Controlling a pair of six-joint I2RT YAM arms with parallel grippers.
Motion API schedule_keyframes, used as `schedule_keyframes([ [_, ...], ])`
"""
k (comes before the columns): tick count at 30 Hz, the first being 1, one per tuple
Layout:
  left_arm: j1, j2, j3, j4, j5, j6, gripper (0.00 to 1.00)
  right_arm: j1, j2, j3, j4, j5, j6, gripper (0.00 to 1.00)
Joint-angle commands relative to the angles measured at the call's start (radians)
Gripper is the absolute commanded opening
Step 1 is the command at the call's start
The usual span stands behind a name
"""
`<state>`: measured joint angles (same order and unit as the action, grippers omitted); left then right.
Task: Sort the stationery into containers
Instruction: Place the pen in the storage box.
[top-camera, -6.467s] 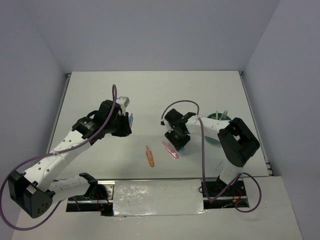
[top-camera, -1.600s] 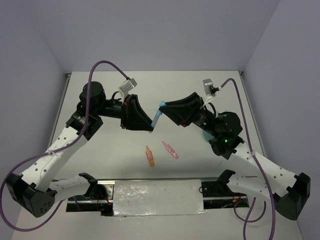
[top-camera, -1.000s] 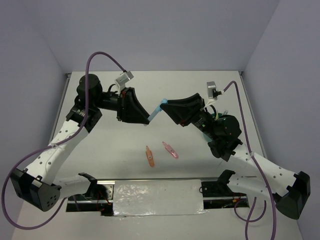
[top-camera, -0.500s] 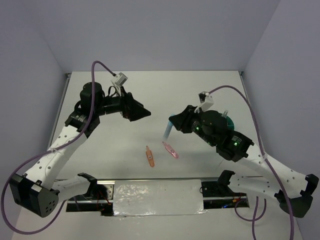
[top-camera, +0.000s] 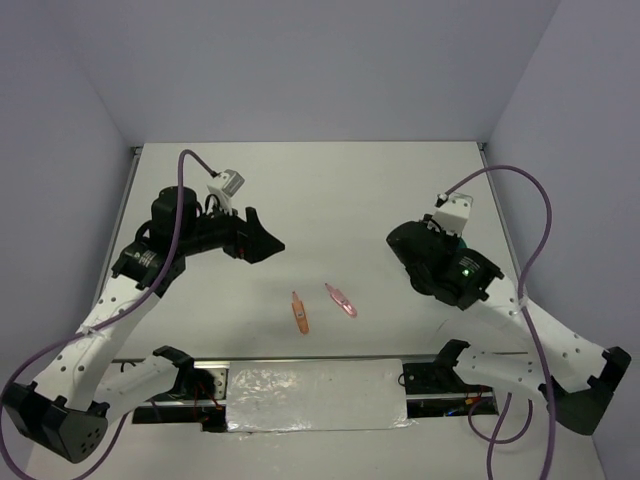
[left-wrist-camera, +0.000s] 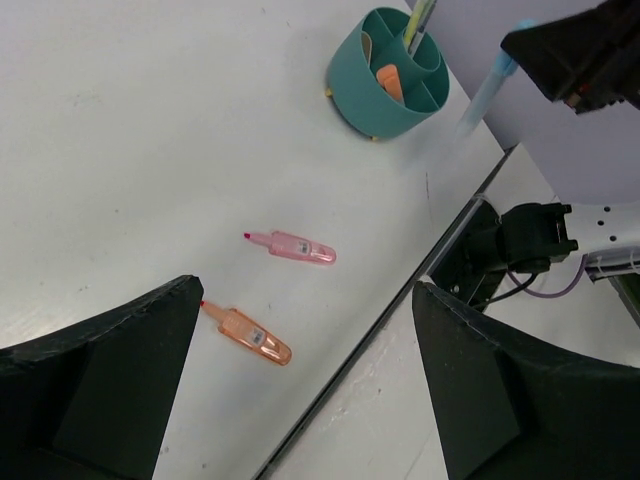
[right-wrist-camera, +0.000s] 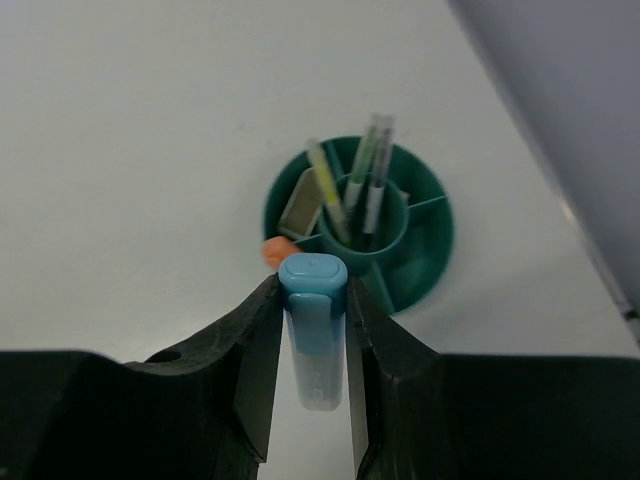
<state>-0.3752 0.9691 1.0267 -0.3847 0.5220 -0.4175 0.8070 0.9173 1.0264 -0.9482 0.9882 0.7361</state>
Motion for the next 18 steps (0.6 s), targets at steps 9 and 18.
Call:
schedule_keyframes([
  [9,0.002,-0.010,-0.005,-0.019,0.076,0.020,0.99,-0.140,0.029,-0.133,0.435,0.166,-0.395,0.03],
  [18,0.001,0.008,0.021,-0.048,0.113,0.029,0.99,-0.192,0.020,-0.307,0.857,0.001,-0.665,0.04],
])
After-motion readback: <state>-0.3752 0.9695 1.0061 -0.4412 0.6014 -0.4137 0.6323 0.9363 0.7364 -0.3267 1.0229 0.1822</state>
